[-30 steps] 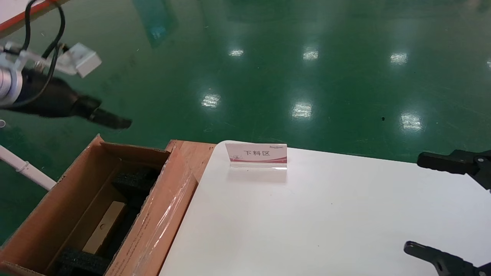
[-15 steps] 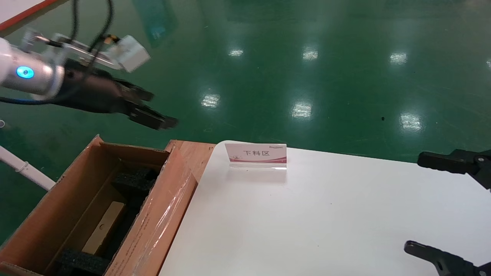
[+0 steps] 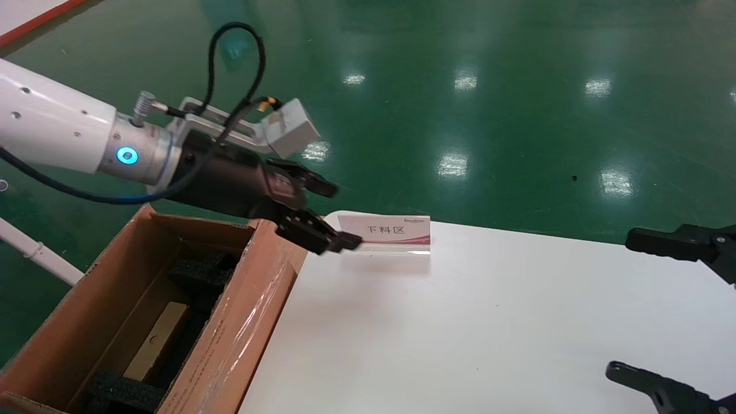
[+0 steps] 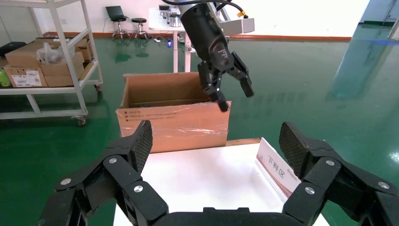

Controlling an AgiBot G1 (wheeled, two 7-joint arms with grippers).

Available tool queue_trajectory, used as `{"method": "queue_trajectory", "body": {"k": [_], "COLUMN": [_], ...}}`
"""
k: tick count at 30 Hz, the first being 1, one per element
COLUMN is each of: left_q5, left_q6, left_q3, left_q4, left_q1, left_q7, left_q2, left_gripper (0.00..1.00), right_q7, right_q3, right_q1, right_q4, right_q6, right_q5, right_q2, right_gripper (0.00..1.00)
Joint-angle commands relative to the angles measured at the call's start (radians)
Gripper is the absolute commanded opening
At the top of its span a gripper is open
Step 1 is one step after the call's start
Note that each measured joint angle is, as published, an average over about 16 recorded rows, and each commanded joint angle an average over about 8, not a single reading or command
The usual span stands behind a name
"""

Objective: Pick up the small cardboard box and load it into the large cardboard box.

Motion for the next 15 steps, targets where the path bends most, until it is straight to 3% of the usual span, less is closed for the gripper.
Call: {"method": "queue_trajectory", "body": {"k": [1, 15], "left_q5": [-0.016, -0.13], "left_q6": [0.02, 0.161], "left_q3": [-0.072, -0.567], "left_q4": [-0.002, -0.02], "left_q1": [0.057, 0.452], "left_q7": [0.031, 0.246], "left_q2": [0.005, 0.037], "left_gripper": [1.0, 1.0], "right_q7": [0.0, 0.003], "right_q3": [0.001, 0.005], "right_q1": [0.0, -0.001], "right_q4": [0.0, 0.001], "right_q6": [0.0, -0.002], "right_q5": [0.0, -0.003], "right_q2": [0.0, -0.002], "right_gripper": [1.0, 1.0]}}
